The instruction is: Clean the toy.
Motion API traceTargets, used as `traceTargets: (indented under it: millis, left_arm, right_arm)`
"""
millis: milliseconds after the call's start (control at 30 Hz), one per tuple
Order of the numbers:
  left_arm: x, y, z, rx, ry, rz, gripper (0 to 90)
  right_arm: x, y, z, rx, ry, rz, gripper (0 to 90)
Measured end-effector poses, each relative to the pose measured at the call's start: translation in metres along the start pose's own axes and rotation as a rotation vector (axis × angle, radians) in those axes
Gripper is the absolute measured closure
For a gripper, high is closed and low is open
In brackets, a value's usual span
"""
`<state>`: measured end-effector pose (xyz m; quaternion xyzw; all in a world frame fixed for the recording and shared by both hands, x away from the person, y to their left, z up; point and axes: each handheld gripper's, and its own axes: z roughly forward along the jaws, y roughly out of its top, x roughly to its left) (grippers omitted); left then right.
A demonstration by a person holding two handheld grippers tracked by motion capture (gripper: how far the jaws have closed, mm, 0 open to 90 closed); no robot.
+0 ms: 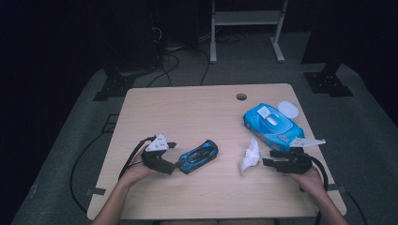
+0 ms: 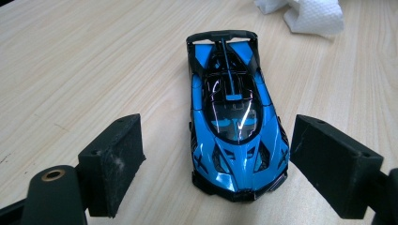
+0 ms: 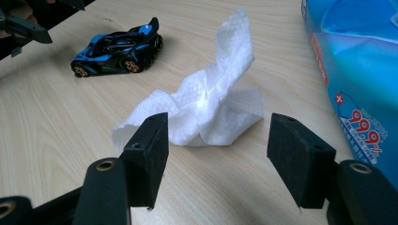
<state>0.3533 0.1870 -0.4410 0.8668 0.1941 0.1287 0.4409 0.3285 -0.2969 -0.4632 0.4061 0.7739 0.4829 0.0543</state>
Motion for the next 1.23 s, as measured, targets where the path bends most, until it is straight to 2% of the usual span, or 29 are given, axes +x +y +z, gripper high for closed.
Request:
traceTargets:
  millis: [300, 1000, 1233]
  left_arm:
    - [0.002, -0.003, -0.009, 0.001, 0.015, -0.004, 17.0]
    - [0.001, -0.031, -0.032, 0.031, 0.058, -0.035, 16.2]
    - [-0.001, -0.039, -0.037, 0.008, 0.069, -0.059, 13.7]
  right_arm:
    - [0.0, 0.0, 0.0, -0.005, 0.0, 0.006, 37.8]
    - [0.002, -0.004, 0.0, -0.007, 0.004, -0.006, 36.1]
    - [0.003, -0.007, 0.0, -0.023, 0.005, -0.002, 34.7]
